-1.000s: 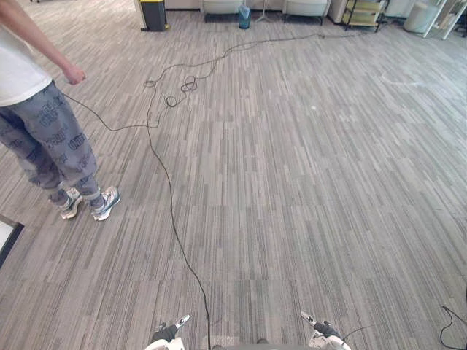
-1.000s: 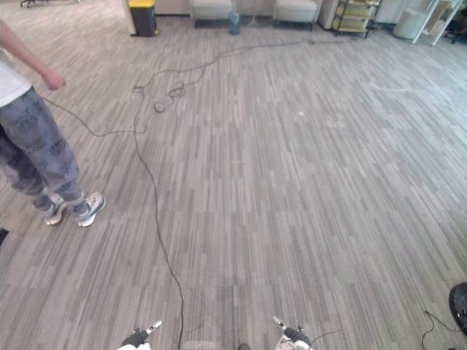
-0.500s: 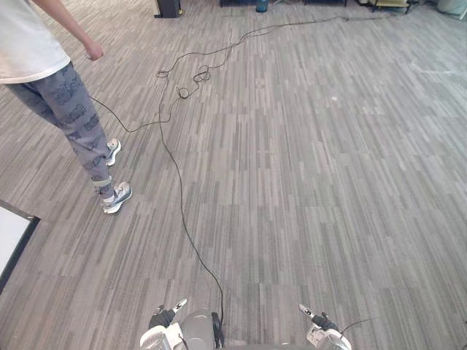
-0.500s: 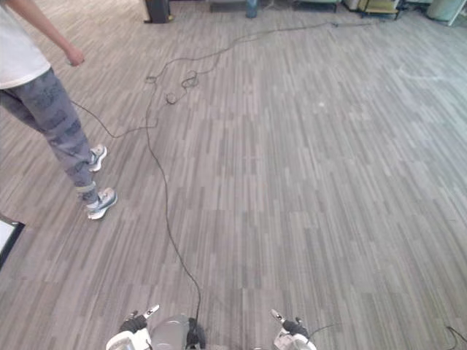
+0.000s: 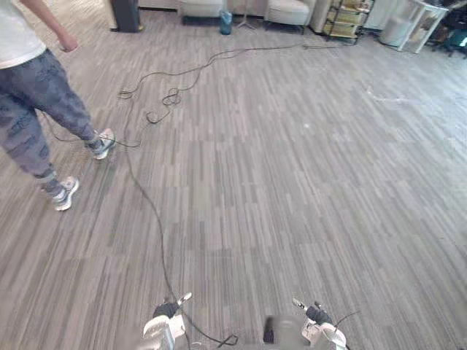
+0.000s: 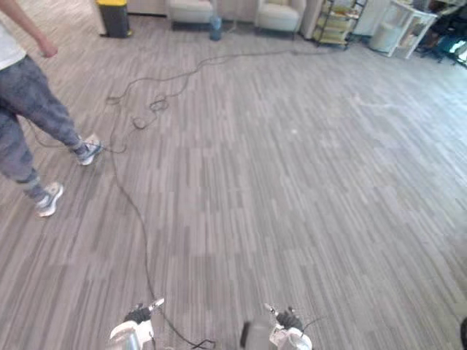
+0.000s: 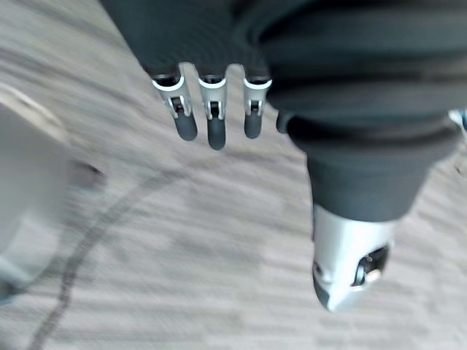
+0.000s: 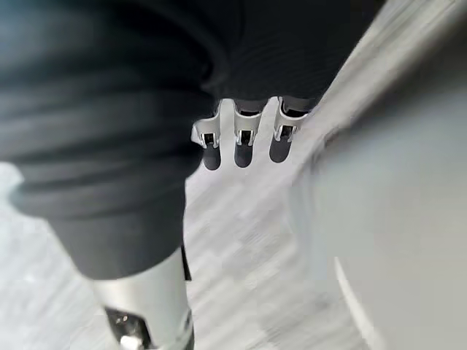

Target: Pick up cushions and gather them together orderly.

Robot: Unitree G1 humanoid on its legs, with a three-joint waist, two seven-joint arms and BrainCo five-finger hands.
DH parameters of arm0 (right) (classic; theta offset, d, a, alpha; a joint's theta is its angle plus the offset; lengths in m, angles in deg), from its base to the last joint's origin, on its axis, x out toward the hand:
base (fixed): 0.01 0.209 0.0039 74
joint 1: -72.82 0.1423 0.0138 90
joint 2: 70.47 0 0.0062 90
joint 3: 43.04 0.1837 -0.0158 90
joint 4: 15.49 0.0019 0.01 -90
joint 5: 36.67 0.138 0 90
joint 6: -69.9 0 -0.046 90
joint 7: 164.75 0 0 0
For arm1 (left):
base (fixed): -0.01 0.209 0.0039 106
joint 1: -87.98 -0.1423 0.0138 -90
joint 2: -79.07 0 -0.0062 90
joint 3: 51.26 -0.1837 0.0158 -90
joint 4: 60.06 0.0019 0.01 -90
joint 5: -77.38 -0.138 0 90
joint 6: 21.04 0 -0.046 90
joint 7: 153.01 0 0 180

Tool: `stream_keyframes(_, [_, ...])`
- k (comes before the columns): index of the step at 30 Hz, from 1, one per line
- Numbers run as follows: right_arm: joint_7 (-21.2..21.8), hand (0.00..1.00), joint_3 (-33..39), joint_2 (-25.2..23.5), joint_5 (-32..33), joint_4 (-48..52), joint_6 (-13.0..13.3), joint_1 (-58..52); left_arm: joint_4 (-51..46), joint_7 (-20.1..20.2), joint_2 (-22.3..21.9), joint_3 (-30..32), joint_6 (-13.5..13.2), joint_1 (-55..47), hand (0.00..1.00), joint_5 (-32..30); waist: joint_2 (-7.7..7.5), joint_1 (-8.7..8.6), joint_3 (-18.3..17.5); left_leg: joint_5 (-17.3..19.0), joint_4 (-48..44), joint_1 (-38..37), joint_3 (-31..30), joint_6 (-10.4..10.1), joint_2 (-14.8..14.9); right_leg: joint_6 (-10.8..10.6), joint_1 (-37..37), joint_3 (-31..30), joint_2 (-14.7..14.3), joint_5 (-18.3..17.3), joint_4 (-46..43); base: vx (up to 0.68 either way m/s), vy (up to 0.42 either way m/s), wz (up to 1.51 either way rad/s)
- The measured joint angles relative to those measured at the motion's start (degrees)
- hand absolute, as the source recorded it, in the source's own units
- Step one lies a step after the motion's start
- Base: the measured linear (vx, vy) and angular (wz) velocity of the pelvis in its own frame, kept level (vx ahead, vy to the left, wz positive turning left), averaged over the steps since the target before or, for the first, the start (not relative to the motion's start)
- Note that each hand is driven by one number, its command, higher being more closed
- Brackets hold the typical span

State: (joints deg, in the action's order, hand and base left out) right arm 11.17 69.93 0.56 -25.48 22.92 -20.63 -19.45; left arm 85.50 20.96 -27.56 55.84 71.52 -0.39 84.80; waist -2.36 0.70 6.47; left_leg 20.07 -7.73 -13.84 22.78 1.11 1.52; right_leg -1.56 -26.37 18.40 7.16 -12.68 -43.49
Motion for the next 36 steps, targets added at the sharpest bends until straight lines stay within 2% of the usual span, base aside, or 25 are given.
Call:
stream_keyframes(2, [-0.16, 0.0, 0.12, 0.84, -0.02, -1.48, -0.01, -0.08, 0.35, -0.11, -1.02, -0.44, -0.15, 0.17, 0.0, -0.15, 0.23, -1.01, 0.39, 0.0, 1.39, -2.91, -2.85, 0.01, -0.34, 1.88, -0.83, 2.07, -2.76, 5.68, 16.19, 0.6, -0.009, 0.55])
stream_keyframes(3, [-0.57, 0.0, 0.55, 1.05, 0.0, -2.36, -0.18, -0.6, 1.0, -0.12, -1.38, -0.76, -0.16, -0.13, 0.0, -0.62, 0.15, -1.23, 0.49, 0.0, 1.39, -4.7, -5.64, 0.01, -0.79, 3.85, -0.27, 1.81, -4.11, 10.58, 23.52, 0.77, -0.105, 0.56])
stream_keyframes(4, [-0.6, 0.0, 1.64, 1.77, -0.06, -2.15, -0.16, -0.66, 1.94, -0.31, -2.54, -0.6, -0.02, -0.26, 0.0, -0.68, 2.41, -1.52, 1.08, -0.01, 1.26, -6.78, -8.82, 0.01, 0.59, 9.01, 1.08, 1.08, -6.21, 15.3, 23.29, 0.9, -0.112, 0.34])
stream_keyframes(5, [-0.61, 0.0, 1.65, 1.88, -0.1, -2.11, -0.16, -0.5, 1.95, -0.31, -2.65, -0.6, 0.03, -0.31, 0.0, -0.68, 2.76, -1.41, 1.16, -0.11, 1.2, -6.87, -9.03, -0.04, 0.86, 8.78, 1.19, 1.44, -6.27, 15.18, 23.28, 0.73, -0.098, 0.02])
stream_keyframes(6, [-0.68, 0.0, 1.8, 2.3, -0.11, -1.73, -0.16, 1.34, 1.96, -0.23, -2.96, -0.07, 0.17, -0.62, 0.0, -0.76, 4.48, -0.58, 1.75, -4.22, -2.76, -5.86, -11.28, -4.39, 1.84, 9.61, 0.83, 2.29, -5.71, 11.41, 18.47, 0.82, -0.143, -0.1])
stream_keyframes(8, [-0.63, 0.0, 2.03, 2.64, -0.35, -1.32, -0.21, 1.45, 1.8, -0.3, -3.36, -0.01, 0.19, -0.62, 0.0, -0.83, 5.28, -0.76, 2.43, -12.51, -17.08, -1.6, -14.11, -6.09, 2.18, 8.32, 5.1, 2.96, -5.7, 6.8, 16.96, 0.61, -0.15, -0.07])
stream_keyframes(9, [-0.93, 0.0, 0.97, 2.88, -0.07, -0.92, -0.16, 1.22, 0.75, -0.23, -3.2, 0.02, 0.15, -1.5, 0.0, -0.56, 6.05, -0.63, 3.13, -19.9, -33.24, 5.1, -15.17, -11.23, 4.43, 8.3, 9.98, 1.85, -6.8, 5.11, 20.28, 0.64, -0.047, -0.28])
stream_keyframes(10, [-1.07, 0.0, -0.12, 2.88, 0.04, -0.96, 0.0, 1.44, -0.54, 0.12, -3.01, 0.59, -0.07, -2.2, 0.0, -0.36, 6.47, -0.32, 3.78, -19.46, -47.92, 12.34, -14.52, -10.91, 6.96, 8.8, 14.63, -0.28, -8.78, 2.85, 23.12, 0.77, -0.043, -0.5])
stream_keyframes(11, [-1.07, 0.0, -0.72, 2.66, 0.05, -1.09, 0.01, 1.81, -1.1, 0.2, -3.01, 1.29, -0.21, -2.25, 0.0, -0.04, 6.78, 0.13, 4.15, -17.94, -53.15, 15.35, -13.54, -9.41, 8.35, 8.92, 17.08, -1.35, -9.41, 2.26, 23.95, 0.71, 0.043, -0.75])
stream_keyframes(13, [-1.15, 0.0, -2.72, 0.4, 0.08, -1.74, -0.09, 2.17, -4.05, 0.25, -2.09, 1.74, -1.01, -2.79, 0.0, 0.74, 4.19, 2.21, 5.19, -12.87, -58.3, 24.65, -9.51, -5.08, 10.75, 8.21, 25.39, -7.0, -9.8, 0.92, 28.58, 0.56, 0.055, -1.08])
stream_keyframes(15, [-1.24, 0.0, -4.52, -0.27, 0.16, -1.82, -0.34, 2.47, -5.53, 0.33, -1.21, 1.71, -1.3, -3.56, 0.0, 1.69, 3.37, 2.87, 5.4, -10.52, -53.97, 30.31, -7.66, -3.92, 12.4, 7.73, 30.24, -10.77, -9.62, 0.22, 32.77, 0.5, 0.117, -1.09])
stream_keyframes(17, [-1.38, 0.0, -4.97, -0.89, 0.16, -1.72, -0.51, 2.39, -6.03, 0.4, -1.12, 1.94, -1.8, -4.57, 0.0, 1.71, 3.12, 3.07, 5.28, -8.17, -36.36, 33.0, -4.25, -3.67, 13.07, 4.8, 34.99, -14.53, -7.01, -0.52, 35.23, 0.64, 0.272, -1.14])
stream_keyframes(19, [-1.56, 0.0, -4.88, -1.0, 0.12, -1.72, -0.59, 1.94, -6.02, 0.34, -1.11, 2.34, -2.03, -5.26, 0.0, 1.67, 2.69, 3.33, 5.05, -9.42, -21.6, 34.12, -7.26, -4.71, 10.77, 2.28, 38.38, -17.38, -4.08, -2.46, 36.64, 0.68, 0.4, -0.97])
stream_keyframes(20, [-1.53, 0.0, -4.91, -1.04, 0.05, -1.79, -0.54, 1.41, -5.92, 0.21, -1.18, 2.37, -2.13, -5.82, 0.0, 1.92, 2.67, 3.81, 4.7, -13.98, -14.18, 33.83, -10.21, -7.02, 10.04, 0.91, 39.61, -19.4, -2.65, -4.15, 37.29, 0.62, 0.467, -1.05])
stream_keyframes(21, [-1.51, 0.0, -5.08, -0.96, 0.07, -1.96, -0.57, 0.97, -6.03, 0.1, -0.99, 2.35, -2.33, -6.14, 0.0, 1.81, 2.44, 4.36, 3.79, -17.12, -15.29, 33.69, -10.28, -7.82, 9.08, 0.54, 40.24, -20.99, -1.45, -5.17, 37.26, 0.61, 0.5, -0.81])
stream_keyframes(22, [-1.14, 0.0, -6.15, -0.74, 0.05, -3.31, -1.18, 1.01, -6.0, -0.02, -0.23, 2.2, -2.28, -6.1, 0.0, 1.67, 0.74, 4.31, 2.32, -13.83, -17.65, 34.47, -9.22, -5.61, 7.56, 1.42, 39.54, -22.37, 0.35, -4.12, 36.03, 0.66, 0.496, -0.54])
stream_keyframes(25, [-1.04, 0.0, -6.01, -0.95, 0.04, -3.1, -1.11, -0.67, -5.33, -0.23, 0.98, 2.18, -2.05, -6.05, 0.0, 1.63, -1.49, 4.16, 0.77, -6.89, -22.41, 31.92, -5.82, -1.6, 6.03, -3.61, 34.29, -25.57, 3.01, 0.66, 22.01, 0.64, 0.445, -0.35])
stream_keyframes(26, [-1.01, 0.0, -6.11, -0.68, 0.02, -3.08, -0.98, -0.9, -4.21, -0.36, 1.48, 2.12, -1.88, -5.7, 0.0, 1.63, -2.18, 4.31, 0.57, -4.85, -22.33, 28.21, -3.42, -0.49, 5.19, -7.18, 30.65, -27.21, 4.1, 2.9, 10.9, 0.6, 0.357, -0.48])
stream_keyframes(27, [-0.87, 0.0, -6.39, -0.65, 0.01, -3.06, -0.86, -0.86, -3.41, -0.36, 1.57, 2.09, -1.78, -5.56, 0.0, 1.63, -2.08, 4.16, 0.7, -4.1, -21.77, 25.59, -2.23, 0.21, 4.94, -9.85, 27.89, -27.52, 4.04, 4.47, 3.68, 0.63, 0.291, -0.74])
stream_keyframes(28, [-0.51, 0.0, -6.64, -0.57, 0.0, -2.59, -0.54, -0.86, -2.45, -0.36, 1.52, 1.85, -1.65, -5.26, 0.0, 1.63, -1.15, 3.84, 1.33, -3.97, -19.44, 20.83, -0.29, 0.41, 4.79, -10.54, 23.26, -26.22, 3.64, 4.69, -6.12, 0.47, 0.188, -0.86])
stream_keyframes(29, [-0.46, 0.0, -6.6, -0.53, 0.0, -1.33, -0.27, -0.86, -1.83, -0.32, 1.3, 1.37, -1.6, -4.99, 0.0, 1.63, -0.73, 3.86, 1.49, -3.8, -16.94, 16.98, 0.66, 0.69, 4.86, -9.0, 20.0, -24.01, 3.03, 3.64, -10.58, 0.53, 0.224, -1.25])
stream_keyframes(30, [-0.4, 0.0, -6.44, -0.49, 0.01, -0.17, 0.16, -0.84, -0.68, -0.44, 0.75, 0.92, -1.52, -5.02, 0.0, 1.68, 1.15, 3.82, 1.69, -2.72, -12.08, 11.73, 2.11, 0.08, 4.99, -5.94, 14.77, -19.26, 2.02, 1.65, -14.32, 0.41, 0.21, -1.41])
stream_keyframes(32, [-0.36, 0.0, -6.14, -0.67, 0.01, 1.75, 0.56, -0.26, 0.25, -0.39, 1.01, 0.38, -1.51, -4.0, 0.0, 1.67, 1.17, 2.87, 2.61, -1.78, -6.86, 4.98, 5.23, -1.4, 4.44, -2.94, 7.95, -8.79, 2.01, -0.42, -13.13, 0.39, 0.176, -1.02])
stream_keyframes(34, [-0.37, 0.0, -3.74, -0.7, 0.0, 2.5, 0.54, -0.22, 1.47, -0.19, 0.79, -0.77, -0.88, -1.75, 0.0, 1.55, -0.19, 1.5, 3.43, -1.13, -3.5, -0.08, 6.74, -2.47, 3.03, -0.51, 3.84, 0.83, 1.78, -0.54, -3.06, 0.4, 0.079, -0.17])
stream_keyframes(36, [-0.51, 0.0, -1.5, -0.72, 0.0, 2.45, 0.57, -0.5, 1.41, 0.12, -0.93, -1.24, -0.84, -0.57, 0.0, 1.21, -0.23, 0.65, 3.49, -1.05, 0.12, -3.85, 6.55, -2.52, 1.51, 1.55, 2.77, 5.27, 1.32, 3.08, 9.89, 0.49, 0.043, 0.3])
